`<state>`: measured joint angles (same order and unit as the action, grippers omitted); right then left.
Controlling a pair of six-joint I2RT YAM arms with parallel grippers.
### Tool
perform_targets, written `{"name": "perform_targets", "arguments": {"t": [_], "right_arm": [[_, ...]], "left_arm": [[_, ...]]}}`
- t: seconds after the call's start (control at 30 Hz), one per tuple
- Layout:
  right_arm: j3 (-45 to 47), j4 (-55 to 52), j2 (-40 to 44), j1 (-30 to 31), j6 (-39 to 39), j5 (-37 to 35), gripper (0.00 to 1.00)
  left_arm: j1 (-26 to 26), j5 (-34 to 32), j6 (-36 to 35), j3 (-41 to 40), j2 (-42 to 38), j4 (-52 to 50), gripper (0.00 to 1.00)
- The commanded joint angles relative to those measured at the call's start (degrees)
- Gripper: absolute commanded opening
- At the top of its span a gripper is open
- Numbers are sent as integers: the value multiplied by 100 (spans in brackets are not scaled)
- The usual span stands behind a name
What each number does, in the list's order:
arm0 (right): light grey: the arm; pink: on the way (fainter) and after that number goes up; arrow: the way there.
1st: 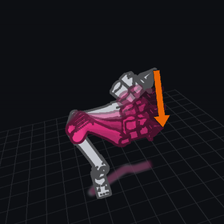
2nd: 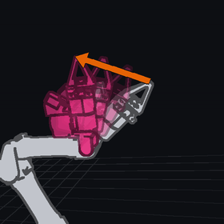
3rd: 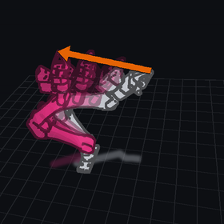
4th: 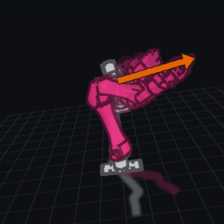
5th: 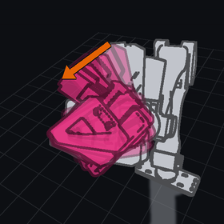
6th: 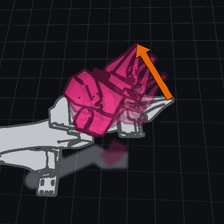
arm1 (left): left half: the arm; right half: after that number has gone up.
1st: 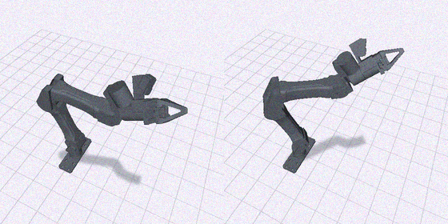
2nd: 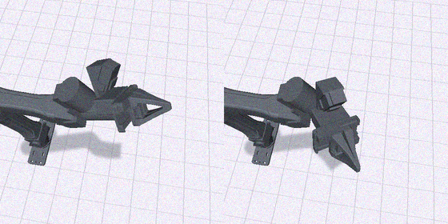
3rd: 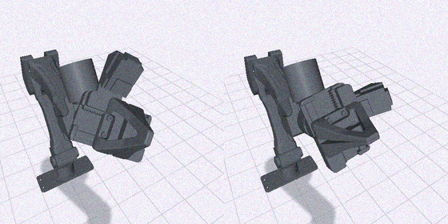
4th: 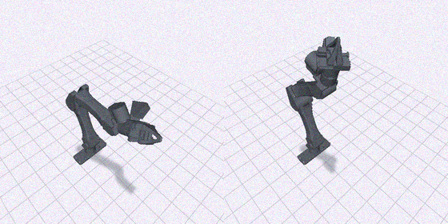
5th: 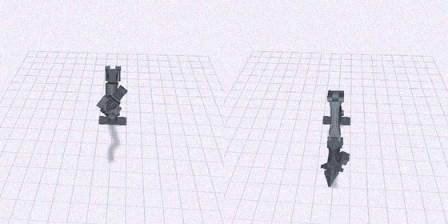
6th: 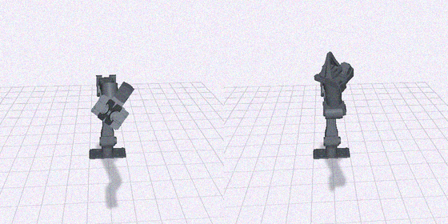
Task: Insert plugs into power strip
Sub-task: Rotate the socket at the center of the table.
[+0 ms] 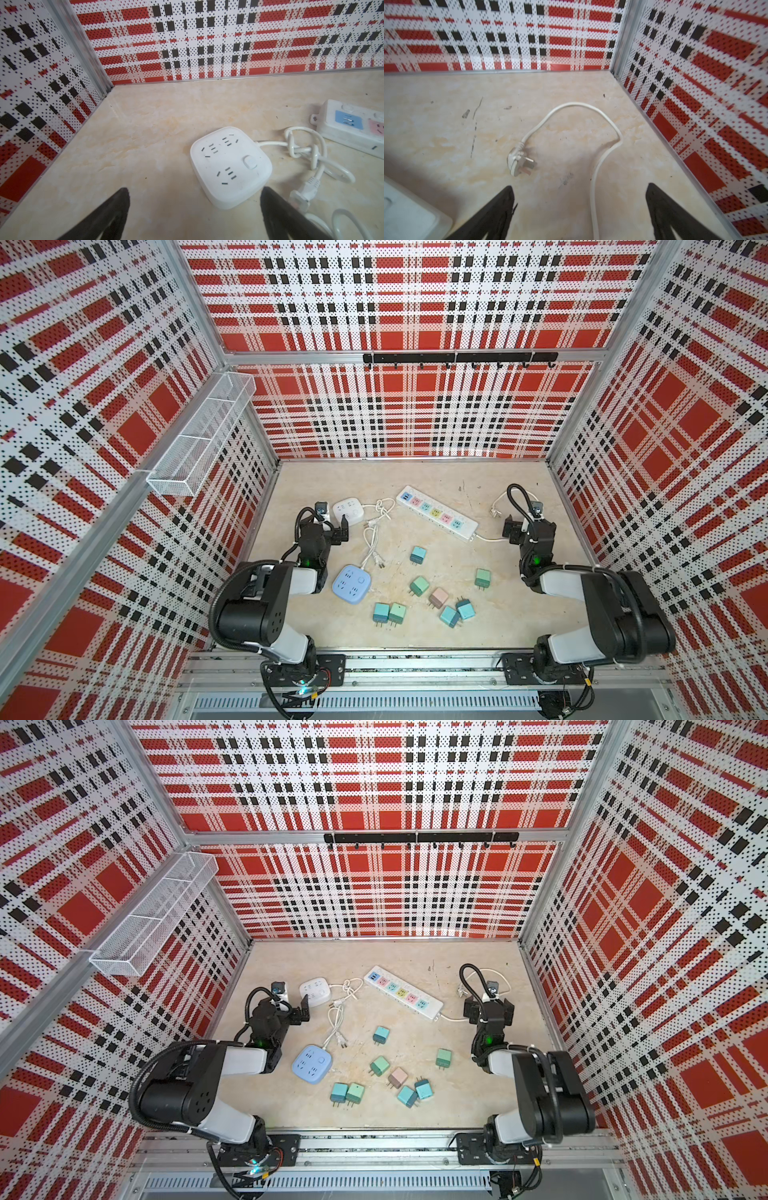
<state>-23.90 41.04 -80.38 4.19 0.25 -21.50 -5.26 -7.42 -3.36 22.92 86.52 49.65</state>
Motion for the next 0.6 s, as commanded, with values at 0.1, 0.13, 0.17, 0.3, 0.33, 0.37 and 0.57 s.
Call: {"name": "perform_targets", "arguments": {"t": [0.1,0.13,0.17,0.3,0.33,0.37,0.57], "right_arm": [[-129,-1370,1389,30,1606,-1164,100],[-299,-1930,1633,14,1972,-1086,100],[-416,-2234,1786,12,2049,-875,100],[-1326,-4190,2293,12,1897,181,100],[-1442,-4488,2401,4,2274,113,100],[-1547,-4787,2523,3,2457,267,100],[-1806,-5502,3354,2,3214,2188,100]], "left_arm": [[-365,-502,-226,359,-1060,-1150,100],[-459,-640,-79,339,-1230,-1150,99],[-489,-604,101,344,-1386,-1163,100],[-522,-373,1039,430,-2028,-1616,99],[-505,-312,1434,533,-2238,-1994,99],[-472,-74,1812,741,-2447,-2564,99],[-471,1029,2392,1214,-3033,-3655,99]]}}
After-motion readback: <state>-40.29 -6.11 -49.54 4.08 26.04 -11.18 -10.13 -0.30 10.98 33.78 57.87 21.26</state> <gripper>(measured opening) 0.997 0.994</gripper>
